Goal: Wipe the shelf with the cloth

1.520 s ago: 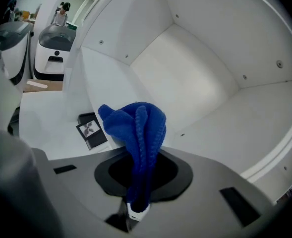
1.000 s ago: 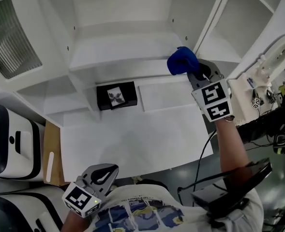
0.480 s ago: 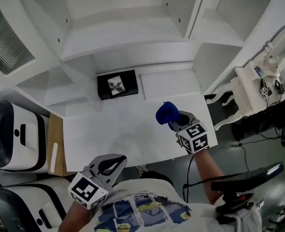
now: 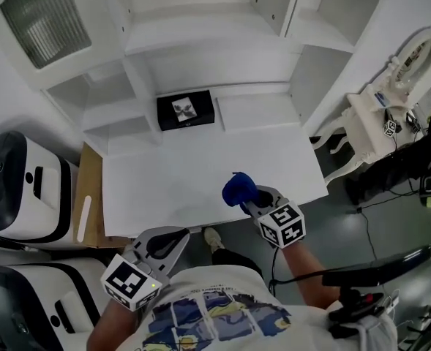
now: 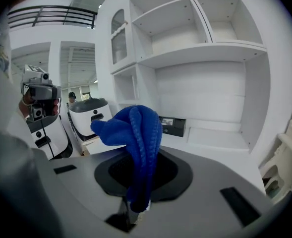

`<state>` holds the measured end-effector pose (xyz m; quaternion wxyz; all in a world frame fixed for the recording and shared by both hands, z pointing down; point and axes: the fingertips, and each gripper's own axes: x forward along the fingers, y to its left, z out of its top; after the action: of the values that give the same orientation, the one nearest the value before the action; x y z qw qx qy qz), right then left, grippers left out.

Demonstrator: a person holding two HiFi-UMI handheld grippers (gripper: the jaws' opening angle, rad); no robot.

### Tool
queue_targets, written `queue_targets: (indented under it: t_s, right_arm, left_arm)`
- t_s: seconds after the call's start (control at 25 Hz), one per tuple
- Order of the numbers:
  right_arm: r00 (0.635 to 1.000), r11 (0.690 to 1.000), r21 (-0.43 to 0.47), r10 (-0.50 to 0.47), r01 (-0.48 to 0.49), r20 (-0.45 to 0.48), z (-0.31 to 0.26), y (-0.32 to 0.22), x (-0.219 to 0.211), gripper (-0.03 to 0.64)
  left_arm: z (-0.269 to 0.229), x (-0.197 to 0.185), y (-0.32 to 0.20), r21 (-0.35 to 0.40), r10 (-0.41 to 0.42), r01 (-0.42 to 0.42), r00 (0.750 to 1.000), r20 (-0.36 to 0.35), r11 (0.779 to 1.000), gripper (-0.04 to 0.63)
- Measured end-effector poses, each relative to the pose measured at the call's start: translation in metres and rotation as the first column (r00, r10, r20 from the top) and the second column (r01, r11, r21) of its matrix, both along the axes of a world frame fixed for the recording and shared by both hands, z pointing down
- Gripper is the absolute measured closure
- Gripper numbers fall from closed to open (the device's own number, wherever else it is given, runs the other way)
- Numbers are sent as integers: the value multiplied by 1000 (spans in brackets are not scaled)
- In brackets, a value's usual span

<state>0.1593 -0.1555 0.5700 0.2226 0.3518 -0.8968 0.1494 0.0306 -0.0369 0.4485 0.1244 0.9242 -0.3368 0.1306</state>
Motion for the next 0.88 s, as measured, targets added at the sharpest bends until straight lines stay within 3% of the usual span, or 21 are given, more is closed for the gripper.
queue_targets:
  t_s: [0.28,0.48,0.88]
  right_arm:
    - [998,998,20,-65,65,-4,-13,108,-45,549]
    - [996,996,23,-91,91,-7,-23,172,-60,549]
    - [986,985,47,-168,167,12,-37,227,-78,549]
  left_arm:
    - [9,-43,93,3,-72,72,996,-59,997,592]
    - [15,-49,142,-4,-74,74,993,-92,997,592]
    - [15,-48,192,-9,-91,91,993,-73,996,592]
